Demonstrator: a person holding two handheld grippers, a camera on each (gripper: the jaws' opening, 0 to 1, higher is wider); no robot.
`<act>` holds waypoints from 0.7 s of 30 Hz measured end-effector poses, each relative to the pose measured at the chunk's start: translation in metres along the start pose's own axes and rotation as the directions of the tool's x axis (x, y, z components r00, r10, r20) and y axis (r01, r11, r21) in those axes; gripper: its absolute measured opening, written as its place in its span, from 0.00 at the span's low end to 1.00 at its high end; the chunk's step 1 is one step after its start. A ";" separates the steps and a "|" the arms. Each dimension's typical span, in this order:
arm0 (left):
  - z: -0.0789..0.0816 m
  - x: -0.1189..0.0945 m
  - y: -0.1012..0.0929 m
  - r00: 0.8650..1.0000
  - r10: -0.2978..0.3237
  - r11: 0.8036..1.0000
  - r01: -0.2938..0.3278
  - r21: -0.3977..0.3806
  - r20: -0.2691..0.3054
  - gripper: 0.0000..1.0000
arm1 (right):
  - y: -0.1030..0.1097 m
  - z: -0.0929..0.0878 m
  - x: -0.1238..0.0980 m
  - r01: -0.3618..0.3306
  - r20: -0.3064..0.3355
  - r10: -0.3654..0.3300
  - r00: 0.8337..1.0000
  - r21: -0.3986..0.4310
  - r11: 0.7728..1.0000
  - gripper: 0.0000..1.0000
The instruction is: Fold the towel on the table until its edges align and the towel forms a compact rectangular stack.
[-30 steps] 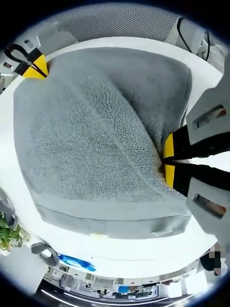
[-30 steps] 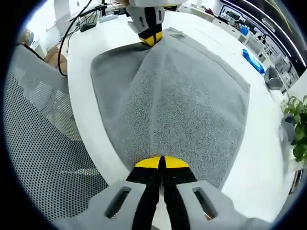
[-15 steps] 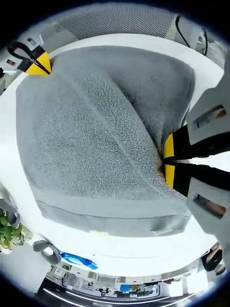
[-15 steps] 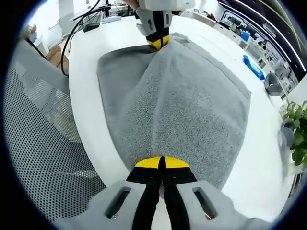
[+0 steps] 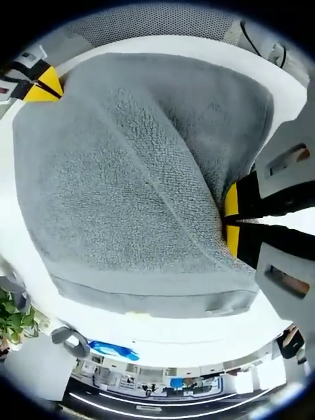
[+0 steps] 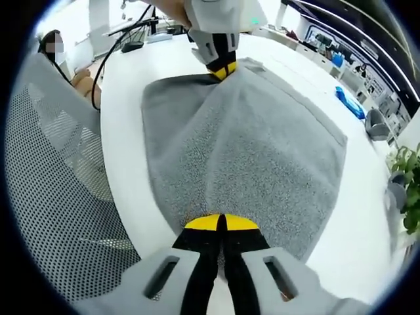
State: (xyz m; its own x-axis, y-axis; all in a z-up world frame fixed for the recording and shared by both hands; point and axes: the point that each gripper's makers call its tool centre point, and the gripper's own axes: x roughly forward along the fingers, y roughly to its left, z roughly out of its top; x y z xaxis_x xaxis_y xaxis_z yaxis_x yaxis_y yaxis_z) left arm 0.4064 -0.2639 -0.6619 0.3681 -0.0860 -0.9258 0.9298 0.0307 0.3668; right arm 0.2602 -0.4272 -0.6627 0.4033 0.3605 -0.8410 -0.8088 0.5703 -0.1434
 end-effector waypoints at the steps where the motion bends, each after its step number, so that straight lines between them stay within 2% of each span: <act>1: 0.000 0.000 0.000 1.000 0.002 1.000 -0.002 0.001 0.002 0.01 | 0.000 0.000 0.000 0.000 0.000 0.000 1.000 -0.003 1.000 0.00; 5: 0.000 -0.001 0.000 0.999 0.041 0.999 -0.042 0.011 0.031 0.01 | 0.000 0.000 0.000 -0.002 0.007 0.002 1.000 -0.021 1.000 0.00; 7: -0.002 -0.003 -0.002 0.997 0.056 0.996 -0.060 0.066 0.058 0.02 | -0.001 0.000 0.000 -0.011 0.013 0.011 1.000 -0.007 1.000 0.00; 9: -0.010 -0.006 -0.006 0.997 0.057 0.997 -0.060 0.046 0.056 0.02 | -0.002 0.000 0.000 -0.019 0.016 0.019 1.000 0.008 1.000 0.00; 11: -0.018 -0.010 -0.014 0.999 0.027 1.000 -0.027 0.013 0.047 0.02 | -0.001 0.000 0.000 -0.024 0.017 0.024 1.000 0.008 1.000 0.00; 13: -0.027 -0.017 -0.020 0.999 0.013 0.998 -0.010 -0.059 0.044 0.07 | 0.000 0.000 0.000 -0.026 0.014 0.026 1.000 0.003 1.000 0.00; 15: -0.029 -0.023 -0.024 0.996 0.016 0.990 -0.003 -0.140 0.090 0.13 | 0.000 0.000 0.000 -0.027 0.011 0.027 1.000 -0.003 1.000 0.00; 16: -0.027 -0.029 -0.029 0.991 -0.003 0.980 0.030 -0.198 0.135 0.15 | 0.000 0.000 0.000 -0.027 0.009 0.027 1.000 -0.004 1.000 0.00; 18: -0.027 -0.036 -0.040 0.982 -0.039 0.953 0.093 -0.288 0.187 0.21 | 0.000 0.000 0.000 -0.026 0.005 0.026 1.000 -0.011 1.000 0.00; 20: -0.028 -0.041 -0.054 0.973 -0.075 0.921 0.152 -0.359 0.219 0.22 | 0.000 0.000 0.000 -0.026 0.003 0.026 1.000 -0.014 1.000 0.00; 21: -0.028 -0.043 -0.059 0.971 -0.077 0.911 0.162 -0.380 0.228 0.22 | 0.000 0.000 0.000 -0.027 0.003 0.027 1.000 -0.014 1.000 0.00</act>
State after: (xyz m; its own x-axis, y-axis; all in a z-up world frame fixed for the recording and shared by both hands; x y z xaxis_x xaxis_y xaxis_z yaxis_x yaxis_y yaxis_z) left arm 0.3361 -0.2339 -0.6457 0.2848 -0.3129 -0.9061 0.9074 0.3929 0.1495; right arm 0.2605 -0.4272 -0.6626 0.3830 0.3778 -0.8429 -0.8249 0.5505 -0.1281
